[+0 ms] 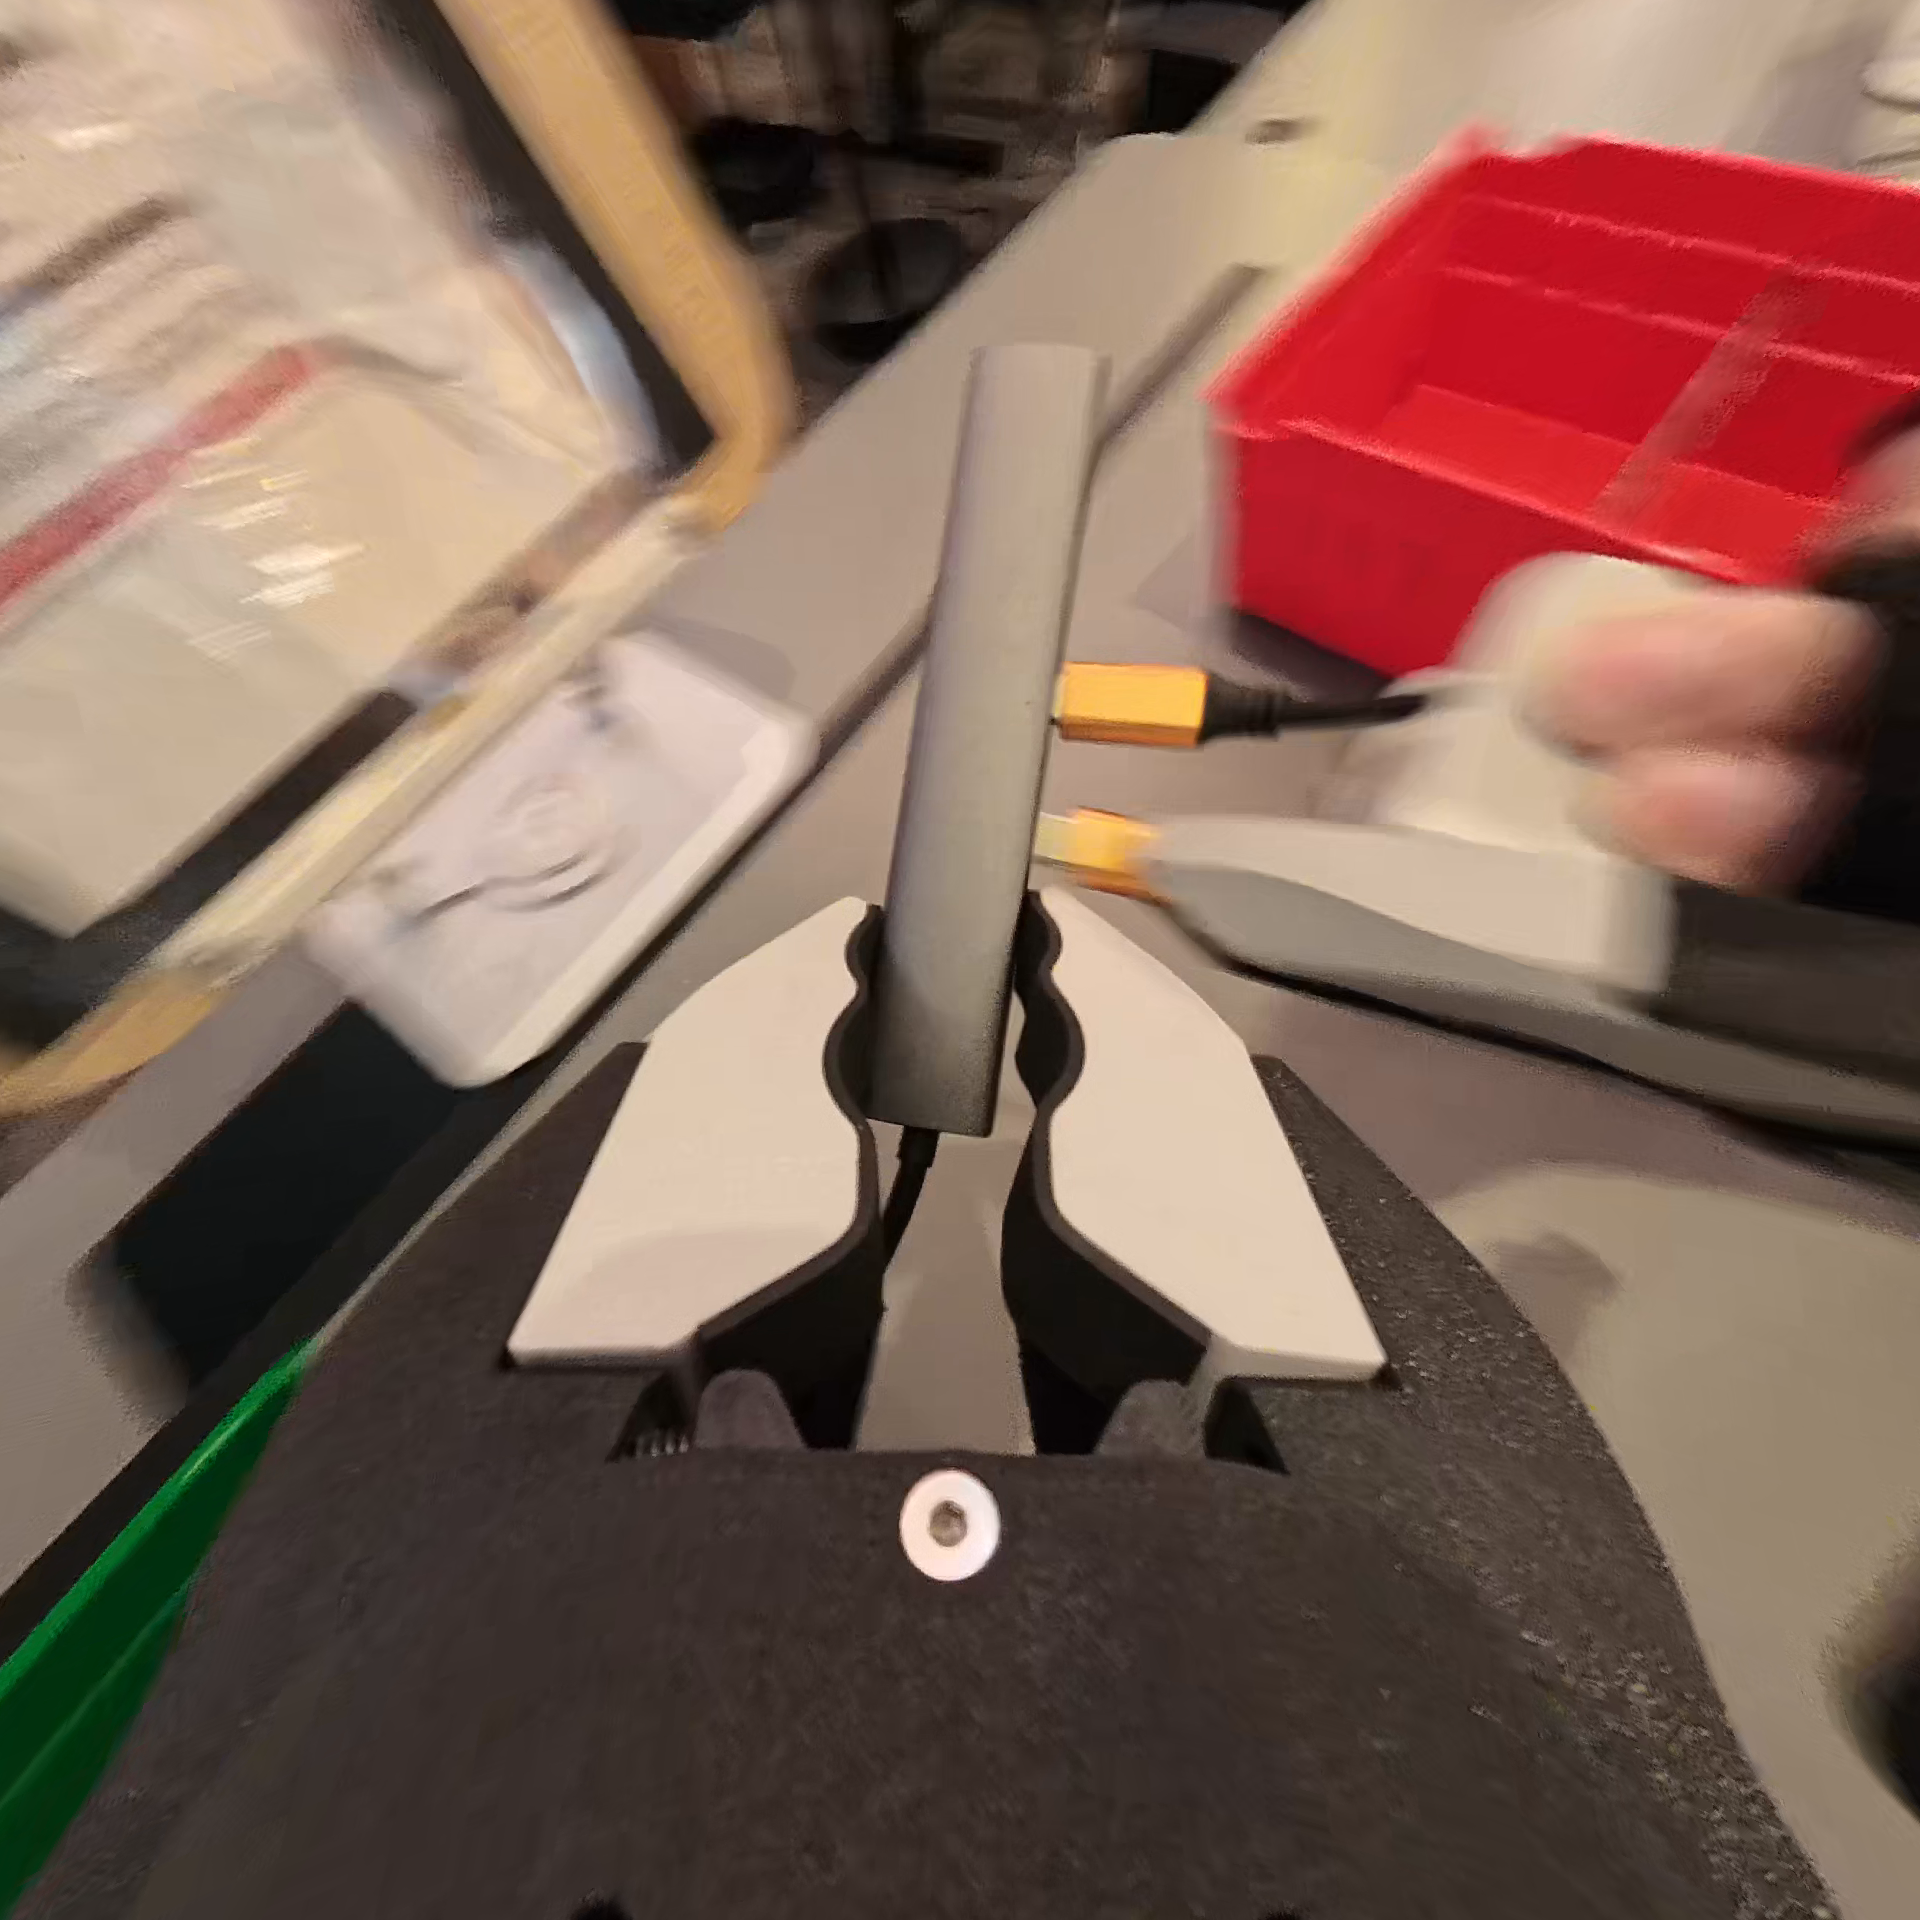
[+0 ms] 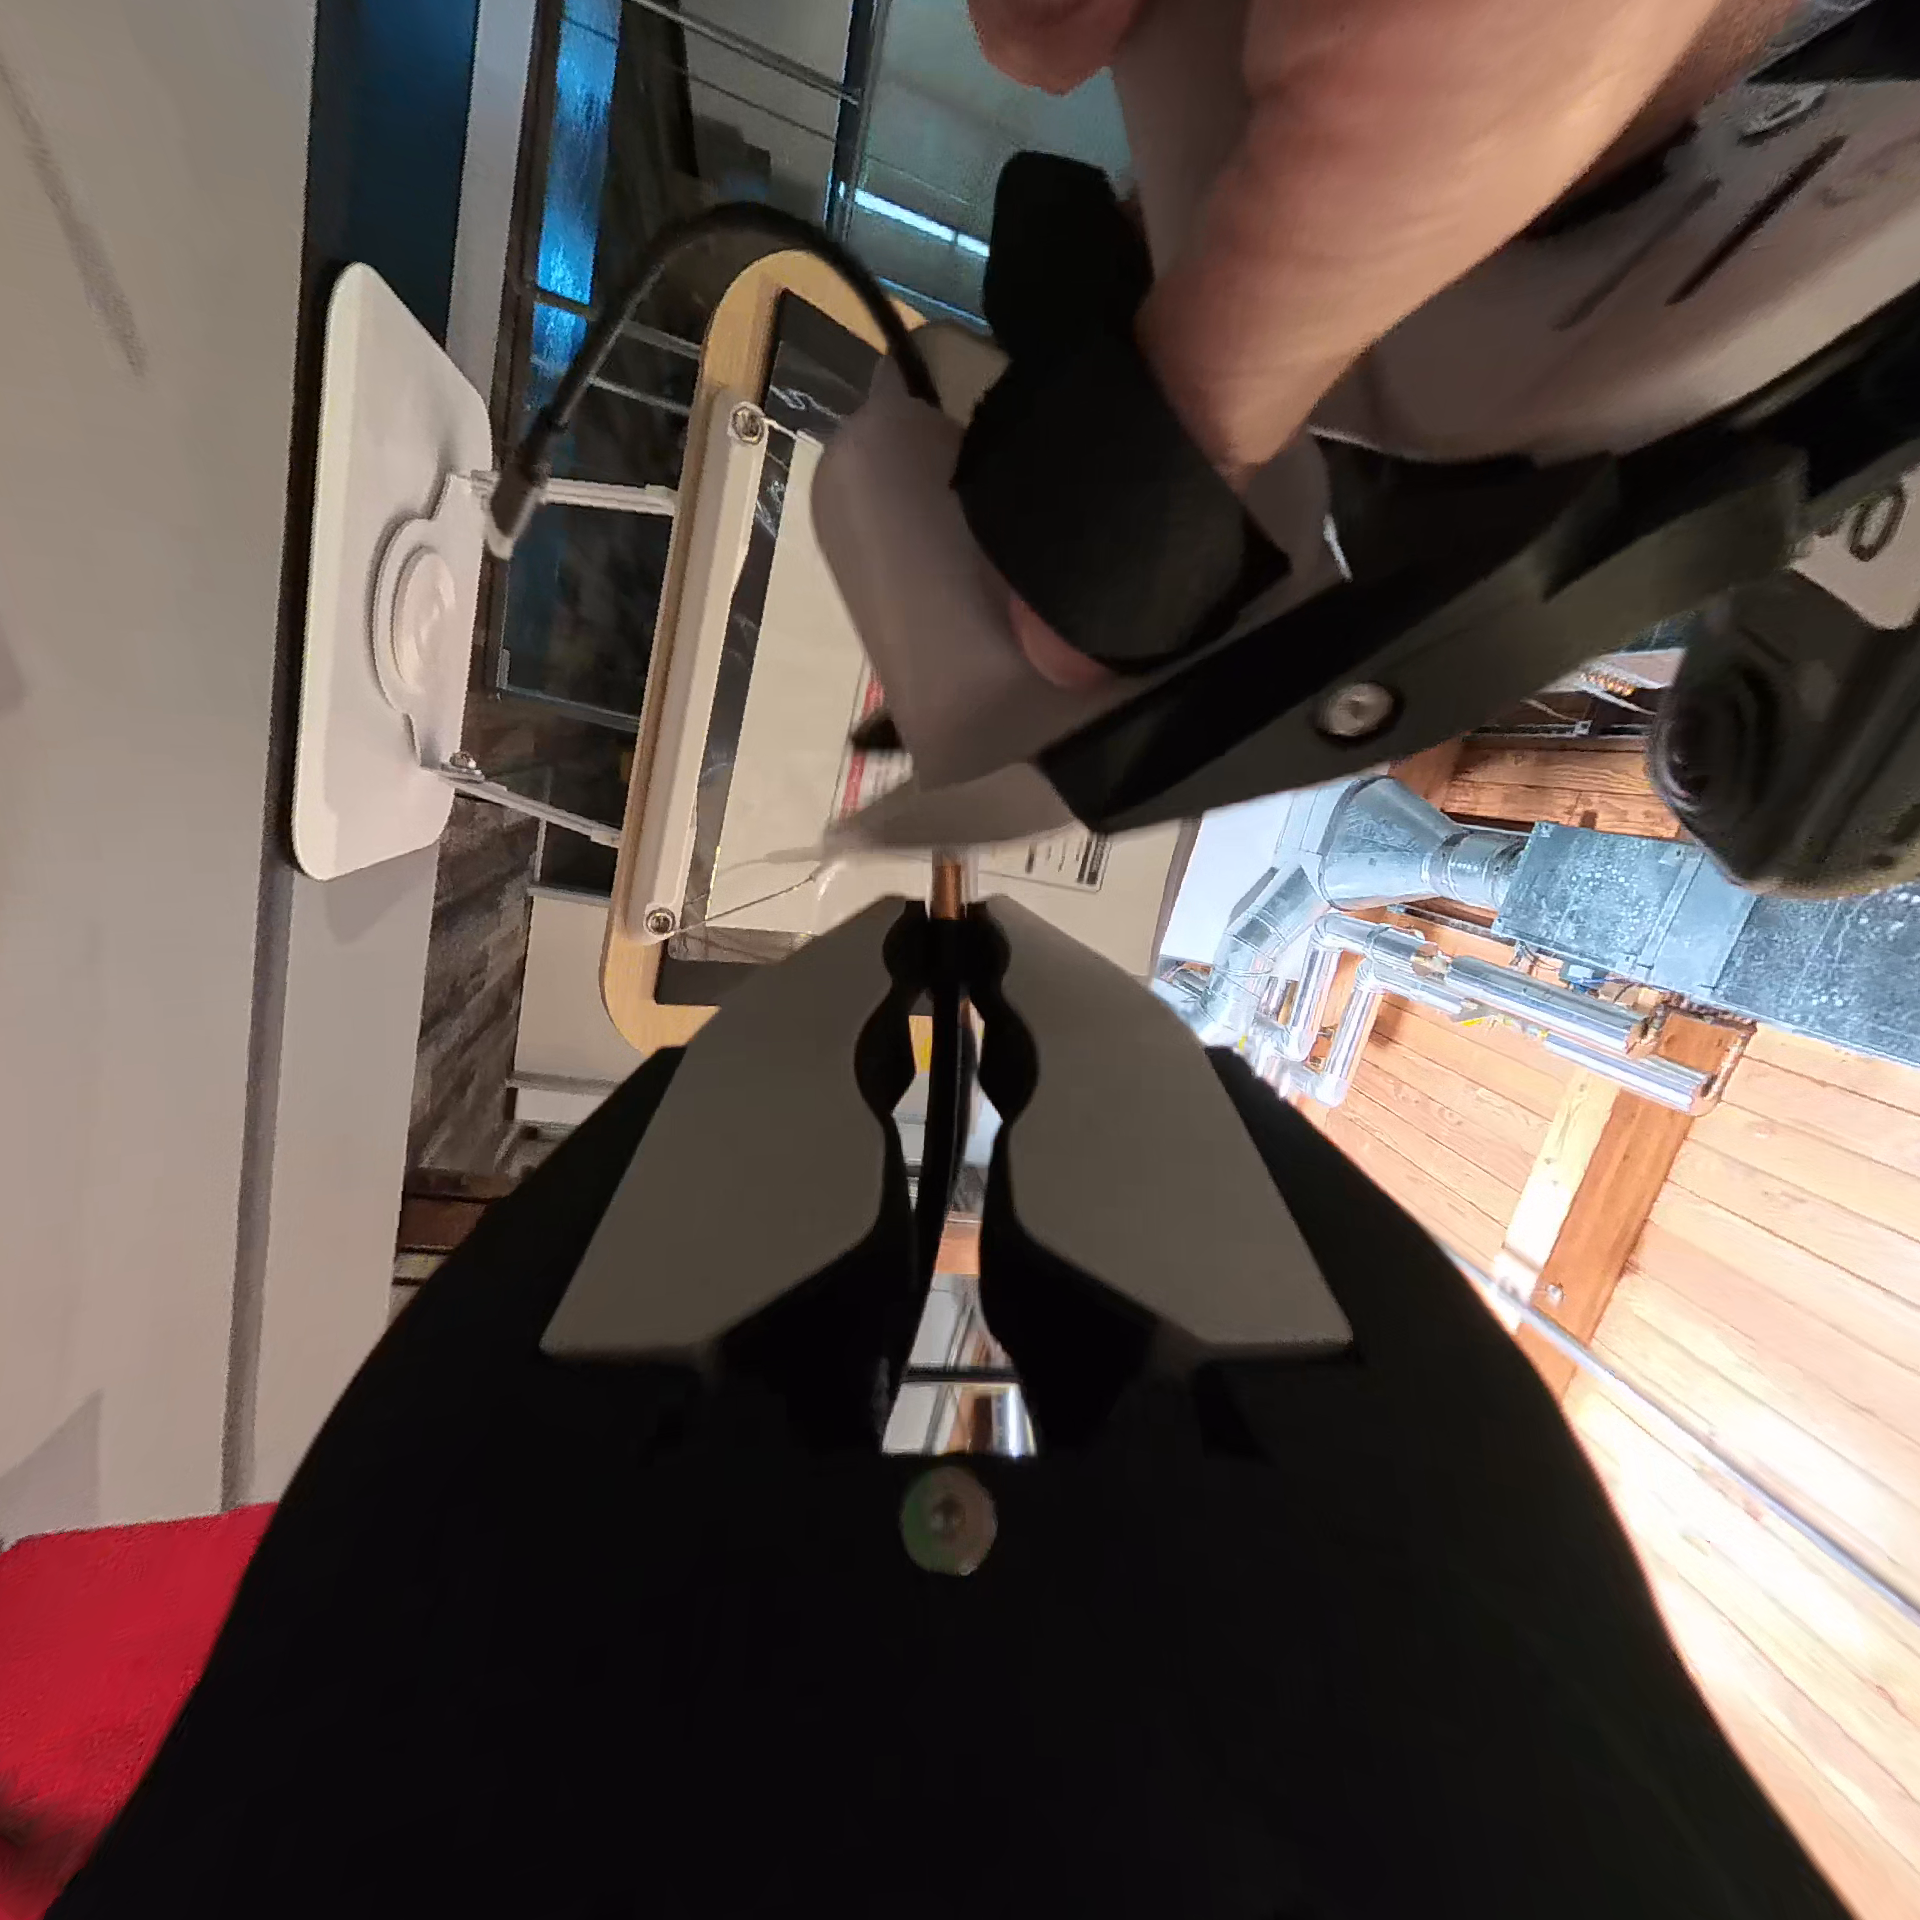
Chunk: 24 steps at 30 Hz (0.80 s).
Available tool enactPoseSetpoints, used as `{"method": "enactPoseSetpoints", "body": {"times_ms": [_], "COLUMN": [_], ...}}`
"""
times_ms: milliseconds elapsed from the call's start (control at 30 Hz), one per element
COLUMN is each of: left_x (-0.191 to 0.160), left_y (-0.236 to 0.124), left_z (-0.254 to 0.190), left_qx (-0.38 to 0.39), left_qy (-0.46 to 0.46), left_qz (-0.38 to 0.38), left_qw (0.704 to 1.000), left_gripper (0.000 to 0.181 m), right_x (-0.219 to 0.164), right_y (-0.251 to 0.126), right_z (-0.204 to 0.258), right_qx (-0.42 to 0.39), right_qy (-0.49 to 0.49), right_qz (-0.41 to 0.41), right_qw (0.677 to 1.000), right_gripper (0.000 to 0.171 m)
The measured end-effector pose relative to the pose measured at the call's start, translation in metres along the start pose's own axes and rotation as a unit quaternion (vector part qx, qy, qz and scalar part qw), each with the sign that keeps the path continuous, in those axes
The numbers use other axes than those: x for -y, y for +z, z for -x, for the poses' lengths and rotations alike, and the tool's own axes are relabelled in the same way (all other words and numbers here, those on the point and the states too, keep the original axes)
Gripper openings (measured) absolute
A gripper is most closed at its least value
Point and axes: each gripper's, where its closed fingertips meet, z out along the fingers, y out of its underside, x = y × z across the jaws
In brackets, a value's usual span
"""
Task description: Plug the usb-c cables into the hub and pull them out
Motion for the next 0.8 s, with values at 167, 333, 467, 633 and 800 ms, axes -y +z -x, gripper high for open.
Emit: {"method": "enactPoseSetpoints", "body": {"times_ms": [167,333,467,633,800], "left_x": [0.012,0.037,0.042,0.041,0.039], "left_y": [-0.069,-0.117,-0.11,-0.097,-0.093], "left_z": [0.072,0.065,0.046,0.025,0.019], "left_qx": [0.002,0.022,0.025,-0.024,-0.03], "left_qy": [-0.132,-0.054,0.013,0.022,0.026], "left_qz": [-0.091,-0.165,-0.158,-0.142,-0.128], "left_qw": [0.987,0.985,0.987,0.989,0.991], "left_gripper": [0.023,0.025,0.023,0.023,0.023], "right_x": [0.017,0.024,0.017,-0.02,-0.114], "right_y": [-0.017,-0.029,-0.037,-0.055,-0.093], "right_z": [-0.029,-0.048,-0.064,-0.087,-0.113], "right_qx": [-0.012,-0.001,0.006,0.032,0.013], "right_qy": [0.038,0.059,0.089,0.242,0.399], "right_qz": [-0.025,-0.037,-0.023,-0.058,-0.042], "right_qw": [0.999,0.998,0.996,0.968,0.916], "right_gripper": [0.009,0.009,0.008,0.008,0.008]}}
